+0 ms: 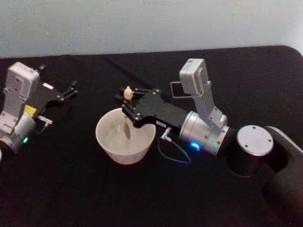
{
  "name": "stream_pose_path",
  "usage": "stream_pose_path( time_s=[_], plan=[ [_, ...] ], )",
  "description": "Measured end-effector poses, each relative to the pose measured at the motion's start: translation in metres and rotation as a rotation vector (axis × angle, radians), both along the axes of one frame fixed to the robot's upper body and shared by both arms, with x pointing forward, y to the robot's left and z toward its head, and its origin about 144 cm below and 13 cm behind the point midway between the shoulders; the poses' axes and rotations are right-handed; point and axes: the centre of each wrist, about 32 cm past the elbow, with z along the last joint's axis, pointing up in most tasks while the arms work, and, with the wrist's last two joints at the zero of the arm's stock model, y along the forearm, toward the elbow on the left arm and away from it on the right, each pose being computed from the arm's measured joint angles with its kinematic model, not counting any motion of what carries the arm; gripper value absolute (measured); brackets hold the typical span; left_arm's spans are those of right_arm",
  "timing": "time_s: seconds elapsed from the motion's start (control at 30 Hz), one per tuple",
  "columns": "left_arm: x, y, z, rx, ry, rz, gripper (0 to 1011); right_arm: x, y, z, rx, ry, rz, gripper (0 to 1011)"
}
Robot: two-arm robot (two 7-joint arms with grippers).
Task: Pick up the stirring spoon with one hand, stir inside the cup, then place it back in its original position.
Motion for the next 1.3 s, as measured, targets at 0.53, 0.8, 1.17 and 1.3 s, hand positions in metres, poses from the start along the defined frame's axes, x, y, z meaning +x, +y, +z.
stream_pose_path(
  time_s=[0.53, 0.8, 1.17, 1.3],
  plan=[
    [0.0, 0.0, 0.0, 0.0, 0.0, 0.0, 1001, 0.0, -0.003, 0.019, 0.028, -0.025, 0.013, 164],
    [0.0, 0.0, 0.0, 0.0, 0.0, 0.0, 1001, -0.001, -0.006, 0.037, 0.044, -0.062, 0.015, 164],
    [0.0, 0.0, 0.0, 0.0, 0.0, 0.0, 1001, 0.0, -0.007, 0.051, 0.069, -0.089, 0.014, 164],
    [0.0, 0.0, 0.0, 0.0, 0.0, 0.0, 1001, 0.002, -0.008, 0.056, 0.08, -0.099, 0.002, 164]
  ],
)
